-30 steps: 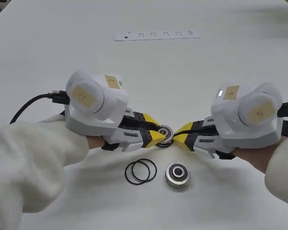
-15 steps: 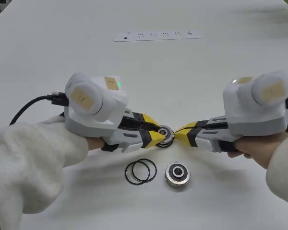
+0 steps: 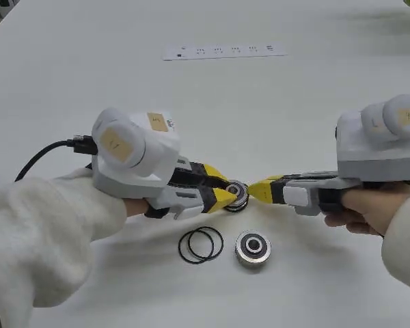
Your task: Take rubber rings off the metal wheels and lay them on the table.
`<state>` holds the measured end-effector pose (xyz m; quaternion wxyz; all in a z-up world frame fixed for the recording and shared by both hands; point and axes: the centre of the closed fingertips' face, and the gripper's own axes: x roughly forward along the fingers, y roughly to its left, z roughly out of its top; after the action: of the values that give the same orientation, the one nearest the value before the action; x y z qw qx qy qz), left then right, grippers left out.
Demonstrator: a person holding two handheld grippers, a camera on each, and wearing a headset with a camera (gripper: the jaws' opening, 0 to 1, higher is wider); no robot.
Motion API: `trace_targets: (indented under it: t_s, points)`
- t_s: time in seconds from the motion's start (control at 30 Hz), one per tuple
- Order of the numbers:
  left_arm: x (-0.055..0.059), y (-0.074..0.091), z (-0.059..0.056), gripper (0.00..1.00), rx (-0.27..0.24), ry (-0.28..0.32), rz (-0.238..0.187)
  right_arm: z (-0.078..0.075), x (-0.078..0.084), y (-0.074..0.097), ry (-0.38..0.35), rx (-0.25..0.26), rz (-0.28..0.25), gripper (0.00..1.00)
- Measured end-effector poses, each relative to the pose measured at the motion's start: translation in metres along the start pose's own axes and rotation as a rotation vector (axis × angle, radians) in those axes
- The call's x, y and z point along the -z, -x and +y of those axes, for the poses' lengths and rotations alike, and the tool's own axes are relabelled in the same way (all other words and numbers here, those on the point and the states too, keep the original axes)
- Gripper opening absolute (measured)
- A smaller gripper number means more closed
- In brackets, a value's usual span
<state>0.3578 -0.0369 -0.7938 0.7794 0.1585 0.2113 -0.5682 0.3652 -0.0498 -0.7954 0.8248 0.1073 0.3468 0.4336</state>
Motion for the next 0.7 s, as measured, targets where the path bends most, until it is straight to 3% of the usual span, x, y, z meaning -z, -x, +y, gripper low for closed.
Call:
trace_targets:
  t_s: [0.7]
  points:
    - [-0.0004, -0.0013, -0.0015, 0.13, -0.003, -0.007, -0.001, 0.0066, -0.0031, -0.0008, -0.002, -0.001, 0.010, 0.00]
